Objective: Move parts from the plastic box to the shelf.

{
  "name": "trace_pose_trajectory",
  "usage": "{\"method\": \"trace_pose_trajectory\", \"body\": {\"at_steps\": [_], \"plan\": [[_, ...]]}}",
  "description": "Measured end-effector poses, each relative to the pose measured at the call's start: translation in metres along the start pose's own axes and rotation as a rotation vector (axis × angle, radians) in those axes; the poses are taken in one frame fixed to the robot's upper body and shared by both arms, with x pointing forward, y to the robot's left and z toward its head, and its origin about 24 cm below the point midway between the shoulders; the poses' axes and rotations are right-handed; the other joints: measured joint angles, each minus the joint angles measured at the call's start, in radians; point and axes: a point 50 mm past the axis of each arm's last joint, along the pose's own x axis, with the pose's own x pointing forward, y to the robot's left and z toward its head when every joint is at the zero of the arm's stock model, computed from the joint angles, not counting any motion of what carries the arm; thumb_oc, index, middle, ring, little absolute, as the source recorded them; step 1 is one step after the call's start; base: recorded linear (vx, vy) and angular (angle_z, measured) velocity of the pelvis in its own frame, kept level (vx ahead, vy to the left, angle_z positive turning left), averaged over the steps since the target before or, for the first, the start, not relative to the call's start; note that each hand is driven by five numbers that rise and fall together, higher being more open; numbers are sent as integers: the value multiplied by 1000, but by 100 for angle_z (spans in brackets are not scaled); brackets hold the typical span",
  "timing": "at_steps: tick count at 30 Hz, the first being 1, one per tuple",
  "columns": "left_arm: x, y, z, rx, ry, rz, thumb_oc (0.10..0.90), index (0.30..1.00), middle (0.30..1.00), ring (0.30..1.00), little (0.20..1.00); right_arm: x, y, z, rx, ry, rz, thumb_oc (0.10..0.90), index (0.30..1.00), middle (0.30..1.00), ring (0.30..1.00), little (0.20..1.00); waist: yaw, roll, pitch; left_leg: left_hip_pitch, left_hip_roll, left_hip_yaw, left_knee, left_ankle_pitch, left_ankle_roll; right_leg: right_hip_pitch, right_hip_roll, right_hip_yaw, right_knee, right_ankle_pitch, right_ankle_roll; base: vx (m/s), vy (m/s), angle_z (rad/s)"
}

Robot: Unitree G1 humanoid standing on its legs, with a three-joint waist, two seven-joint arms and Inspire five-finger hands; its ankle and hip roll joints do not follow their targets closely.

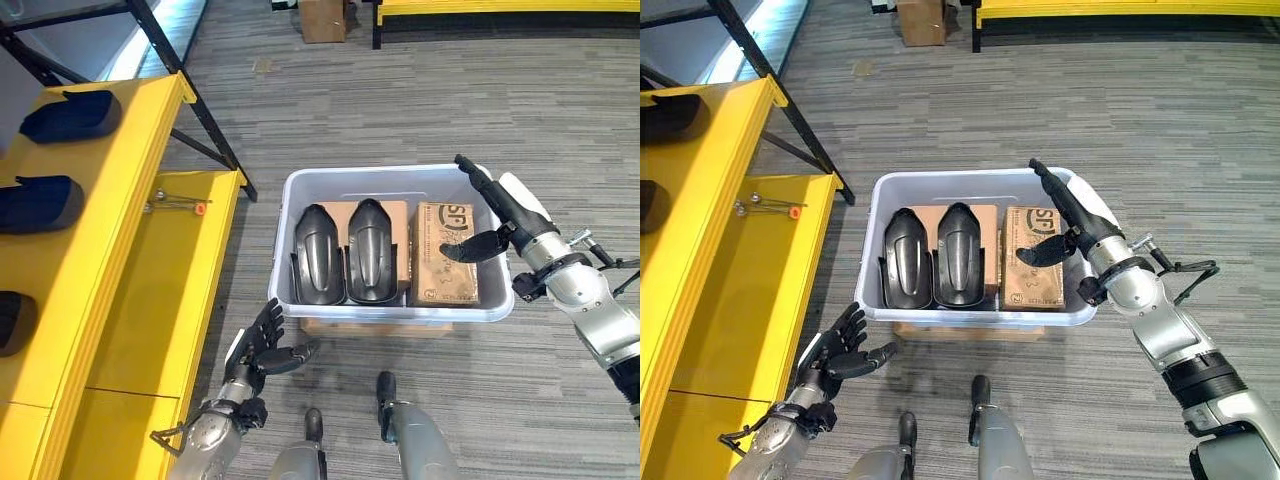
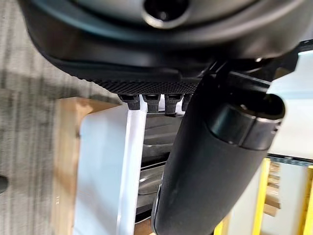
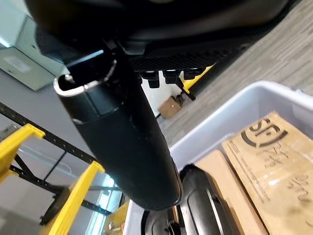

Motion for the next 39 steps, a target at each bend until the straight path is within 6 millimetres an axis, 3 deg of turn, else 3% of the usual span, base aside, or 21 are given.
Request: {"method": "trace_pose_trajectory", "body": {"at_steps": [1, 3, 4, 5, 6, 7, 8, 9, 10, 11, 12, 13, 15, 18, 21, 29, 32, 39], "plan": [[5, -3, 4, 11, -13, -19, 900, 1000, 1000, 1000, 1000, 0, -2, -2, -22, 14, 0, 900, 1000, 1000, 1000, 1000, 4, -9, 9, -51, -29, -49, 92, 20, -4, 4, -29, 11, 12, 13, -14, 75, -12, 24], [4, -4, 3, 15, -7, -26, 900, 1000, 1000, 1000, 1000, 2, 2, -1, -7, 8, 1, 900, 1000, 1000, 1000, 1000, 24, 7, 11, -78, -7, -60, 110, 19, 14, 12, -32, 13, 8, 10, -17, 105, 43, 27], [5, -6, 3, 16, -4, -35, 900, 1000, 1000, 1000, 1000, 2, 4, -1, -15, 9, 6, 900, 1000, 1000, 1000, 1000, 22, 19, 16, -73, 29, -48, 5, 11, 9, 16, -33, 3, -5, 12, -16, 168, 156, 33], [7, -8, 2, 19, 0, -44, 900, 1000, 1000, 1000, 1000, 1, 5, -3, -11, 17, -1, 900, 1000, 1000, 1000, 1000, 13, 19, 32, -74, 64, -50, -92, 17, -3, 29, -22, 10, -20, 27, 12, 193, 178, 31], [17, -12, 5, 32, -5, -63, 900, 1000, 1000, 1000, 1000, 5, 15, -5, 45, 30, -21, 900, 1000, 1000, 1000, 1000, 5, 27, 58, -103, 98, -44, -276, 62, 4, 79, 7, 27, -153, 76, 92, 201, 274, -51], [17, -14, 6, 33, -9, -75, 900, 1000, 1000, 1000, 1000, 5, 26, -4, 64, 27, 11, 900, 1000, 1000, 1000, 1000, 27, 26, 86, -80, 120, -42, -323, 102, -5, 101, 30, 34, -194, 84, 70, 147, 339, -82], [16, -15, 4, 27, -2, -75, 900, 1000, 1000, 1000, 1000, 2, 33, -7, 71, 35, 26, 900, 1000, 1000, 1000, 1000, 20, 31, 89, -59, 117, -34, -312, 105, 5, 101, 41, 43, -182, 123, 65, 124, 376, -101], [16, -18, 3, 21, 1, -79, 900, 1000, 1000, 1000, 1000, -4, 36, -4, 113, 18, -11, 900, 1000, 1000, 1000, 1000, -7, 51, 91, -70, 110, 9, -195, 66, 43, 104, 57, 64, -183, 120, 64, 47, 260, -76], [17, -17, 6, 31, -8, -89, 900, 1000, 1000, 1000, 1000, -10, 38, -1, 135, 0, -28, 900, 1000, 1000, 1000, 1000, -4, 46, 94, -60, 79, 35, -160, 61, 59, 84, 56, 99, -183, 116, 58, 29, 169, -116], [18, -12, 12, 55, -25, -95, 900, 1000, 1000, 1000, 1000, -11, 36, 5, 107, -31, -20, 900, 1000, 1000, 1000, 1000, -6, 35, 106, -50, 45, 51, -175, 92, 67, 54, 34, 113, -184, 122, 49, 25, 155, -130], [21, -12, 16, 59, -39, -95, 900, 1000, 1000, 1000, 1000, -12, 33, 5, 83, -27, -18, 900, 1000, 1000, 1000, 1000, -10, 34, 116, -52, 34, 82, -168, 115, 47, 52, 16, 113, -199, 153, 57, 7, 115, -115], [25, -12, 24, 48, -70, -88, 900, 1000, 1000, 1000, 1000, -15, 30, -1, 59, 7, -13, 900, 1000, 1000, 1000, 1000, -17, 24, 123, -56, 4, 122, -151, 103, 59, 55, -21, 128, -220, 184, 76, 11, 105, -56], [26, -11, 32, 44, -111, -83, 900, 1000, 1000, 1000, 1000, -18, 27, -6, 32, 29, -9, 900, 1000, 1000, 1000, 1000, -35, 24, 123, -68, -26, 124, -123, 85, 82, 61, -54, 132, -235, 188, 89, 7, 84, -6], [27, -6, 37, 48, -128, -61, 900, 1000, 1000, 1000, 1000, -17, 24, -5, 17, 25, -13, 900, 1000, 1000, 1000, 1000, -12, 22, 125, -81, -48, 117, -106, 71, 103, 72, -76, 130, -259, 198, 106, 13, 71, 16], [21, -1, 29, 51, -98, -36, 900, 1000, 1000, 1000, 1000, -9, 17, 4, 4, -10, -27, 900, 1000, 1000, 1000, 1000, 24, 17, 128, -82, -49, 113, -113, 69, 106, 75, -76, 124, -270, 202, 116, 0, 27, 6], [18, 1, 25, 49, -83, -27, 900, 1000, 1000, 1000, 1000, -1, 0, 8, -31, -18, -63, 900, 1000, 1000, 1000, 1000, 23, -15, 146, -83, -42, 99, -113, 70, 104, 81, -72, 108, -270, 199, 120, -6, -4, 4], [19, -1, 25, 50, -83, -31, 900, 1000, 1000, 1000, 1000, 0, -1, -4, -47, 34, -56, 900, 1000, 1000, 1000, 1000, 23, -28, 154, -92, -36, 89, -107, 72, 100, 80, -64, 102, -269, 198, 117, -28, -16, 6], [21, -1, 29, 56, -93, -32, 900, 1000, 1000, 1000, 1000, 13, -8, -8, -80, 75, -60, 900, 1000, 1000, 1000, 1000, 25, -33, 172, -128, -33, 86, -90, 73, 98, 50, -61, 100, -261, 200, 114, -11, -4, 1]]}}
